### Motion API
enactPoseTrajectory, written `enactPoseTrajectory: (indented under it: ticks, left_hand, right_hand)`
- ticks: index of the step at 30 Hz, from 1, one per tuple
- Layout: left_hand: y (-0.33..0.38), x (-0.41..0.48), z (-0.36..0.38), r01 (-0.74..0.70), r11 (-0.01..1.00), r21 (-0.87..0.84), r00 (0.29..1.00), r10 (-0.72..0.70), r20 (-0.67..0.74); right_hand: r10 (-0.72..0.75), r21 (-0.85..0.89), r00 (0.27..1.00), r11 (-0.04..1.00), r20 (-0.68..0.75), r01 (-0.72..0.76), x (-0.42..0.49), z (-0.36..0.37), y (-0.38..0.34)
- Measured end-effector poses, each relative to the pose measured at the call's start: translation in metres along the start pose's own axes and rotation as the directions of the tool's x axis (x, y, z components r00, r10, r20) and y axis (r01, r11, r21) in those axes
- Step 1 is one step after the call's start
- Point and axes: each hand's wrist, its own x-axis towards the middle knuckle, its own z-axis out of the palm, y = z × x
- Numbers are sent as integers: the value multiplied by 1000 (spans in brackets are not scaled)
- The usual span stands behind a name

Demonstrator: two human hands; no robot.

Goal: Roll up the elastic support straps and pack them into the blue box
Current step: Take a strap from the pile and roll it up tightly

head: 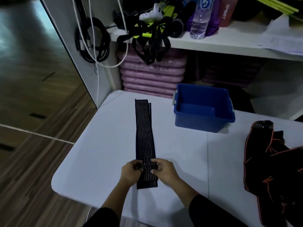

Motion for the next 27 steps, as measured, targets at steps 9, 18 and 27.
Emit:
enactPoseTrajectory:
  ticks: [9,18,27]
  left_hand:
    - [-14,-2,-4,-84,991,106,995,77,68]
    - [-18,-5,1,-187,964,189,982,191,-3]
    - [13,58,-29,-64,994,-88,983,48,-177]
  right_hand:
    - [-41,10,999,999,-36,41,-4,5,6]
    - [-87,2,994,996,-63,87,-7,7,7]
    - [17,114,986,994,-168,2,53,-18,-30]
